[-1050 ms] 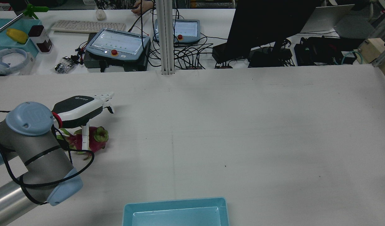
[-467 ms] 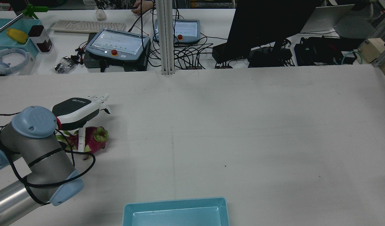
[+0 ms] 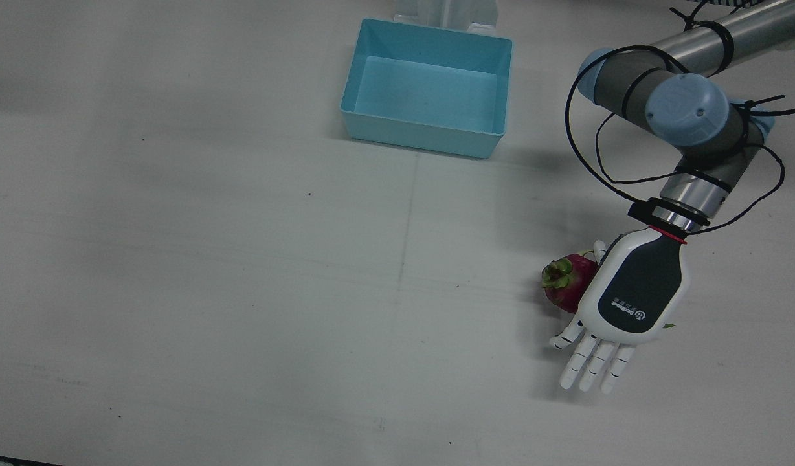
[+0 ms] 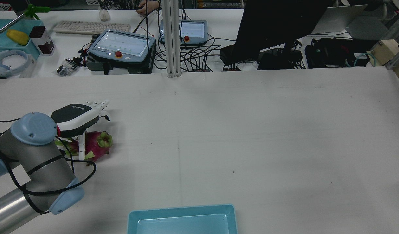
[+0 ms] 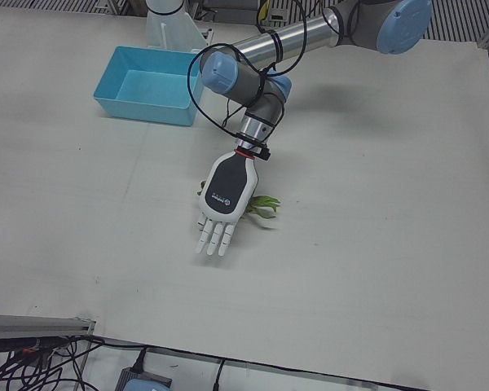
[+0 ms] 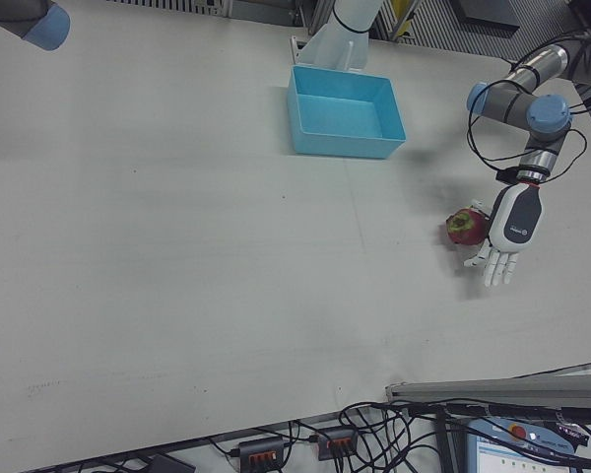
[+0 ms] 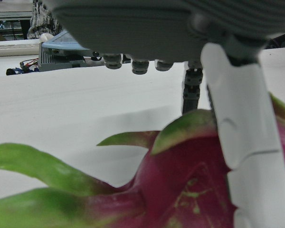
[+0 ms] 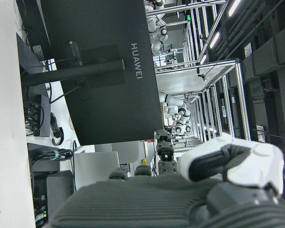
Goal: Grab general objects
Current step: 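Lower the left hand around the dragon fruit, fingers straddling it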
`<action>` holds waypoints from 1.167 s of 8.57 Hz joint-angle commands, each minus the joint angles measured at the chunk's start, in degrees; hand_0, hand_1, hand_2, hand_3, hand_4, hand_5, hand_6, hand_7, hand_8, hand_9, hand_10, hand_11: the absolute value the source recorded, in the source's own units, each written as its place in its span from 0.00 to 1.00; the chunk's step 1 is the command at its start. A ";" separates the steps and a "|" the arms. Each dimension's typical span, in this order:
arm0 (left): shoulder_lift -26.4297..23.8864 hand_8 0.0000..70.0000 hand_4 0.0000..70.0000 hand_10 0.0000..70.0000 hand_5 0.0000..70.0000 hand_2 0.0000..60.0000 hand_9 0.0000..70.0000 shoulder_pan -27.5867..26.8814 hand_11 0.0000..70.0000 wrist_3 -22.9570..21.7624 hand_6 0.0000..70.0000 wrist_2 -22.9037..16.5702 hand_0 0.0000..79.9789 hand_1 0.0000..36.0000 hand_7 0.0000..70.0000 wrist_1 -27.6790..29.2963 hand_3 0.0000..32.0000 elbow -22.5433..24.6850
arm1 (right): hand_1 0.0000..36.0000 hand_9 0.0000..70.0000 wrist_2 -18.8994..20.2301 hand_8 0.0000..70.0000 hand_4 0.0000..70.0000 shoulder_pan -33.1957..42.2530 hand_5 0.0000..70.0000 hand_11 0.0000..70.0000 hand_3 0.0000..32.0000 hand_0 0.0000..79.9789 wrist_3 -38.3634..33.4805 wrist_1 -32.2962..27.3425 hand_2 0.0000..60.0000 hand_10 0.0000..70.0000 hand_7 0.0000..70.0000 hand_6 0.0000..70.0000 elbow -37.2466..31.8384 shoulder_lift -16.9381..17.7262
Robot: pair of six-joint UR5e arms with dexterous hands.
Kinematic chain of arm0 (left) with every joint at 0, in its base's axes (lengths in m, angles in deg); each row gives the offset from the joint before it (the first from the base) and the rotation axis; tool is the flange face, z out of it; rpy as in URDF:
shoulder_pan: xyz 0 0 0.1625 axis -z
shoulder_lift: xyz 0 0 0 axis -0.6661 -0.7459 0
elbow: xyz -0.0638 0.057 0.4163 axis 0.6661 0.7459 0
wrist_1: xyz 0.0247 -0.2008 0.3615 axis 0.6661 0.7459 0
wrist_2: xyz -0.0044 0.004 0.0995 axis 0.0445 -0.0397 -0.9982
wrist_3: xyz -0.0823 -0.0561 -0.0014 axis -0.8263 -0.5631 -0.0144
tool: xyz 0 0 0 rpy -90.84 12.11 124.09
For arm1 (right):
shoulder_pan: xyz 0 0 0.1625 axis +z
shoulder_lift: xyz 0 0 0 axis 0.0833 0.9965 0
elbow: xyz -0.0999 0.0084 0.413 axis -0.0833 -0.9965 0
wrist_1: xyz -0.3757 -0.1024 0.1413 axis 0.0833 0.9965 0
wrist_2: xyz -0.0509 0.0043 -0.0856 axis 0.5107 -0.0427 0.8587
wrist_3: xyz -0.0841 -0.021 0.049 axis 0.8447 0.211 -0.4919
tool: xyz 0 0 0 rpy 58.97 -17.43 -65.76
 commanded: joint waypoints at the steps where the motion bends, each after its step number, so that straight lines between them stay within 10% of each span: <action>1: 0.07 0.08 0.00 0.02 0.63 1.00 0.00 -2.43 0.07 0.04 0.00 2.19 0.68 1.00 0.00 -0.21 0.00 -0.35 | 0.00 0.00 0.00 0.00 0.00 0.00 0.00 0.00 0.00 0.00 0.00 0.02 0.00 0.00 0.00 0.00 -0.08 0.00; 3: -0.01 0.09 0.07 0.00 1.00 1.00 0.00 -2.70 0.03 0.04 0.00 2.37 0.66 0.93 0.00 -0.21 0.00 -0.26 | 0.00 0.00 0.00 0.00 0.00 0.00 0.00 0.00 0.00 0.00 0.00 0.02 0.00 0.00 0.00 0.00 0.01 0.00; 6: 0.07 0.12 0.34 0.00 1.00 1.00 0.00 -3.92 0.00 0.13 0.09 4.04 0.63 0.77 0.11 -0.12 0.00 -0.43 | 0.00 0.00 0.00 0.00 0.00 0.00 0.00 0.00 0.00 0.00 0.00 0.02 0.00 0.00 0.00 0.00 -0.08 0.00; 10: -0.01 0.22 0.52 0.02 1.00 1.00 0.12 -4.19 0.05 0.83 0.28 5.54 0.67 0.87 0.32 -0.12 0.00 -0.26 | 0.00 0.00 0.00 0.00 0.00 0.00 0.00 0.00 0.00 0.00 0.00 0.02 0.00 0.00 0.00 0.00 0.01 0.00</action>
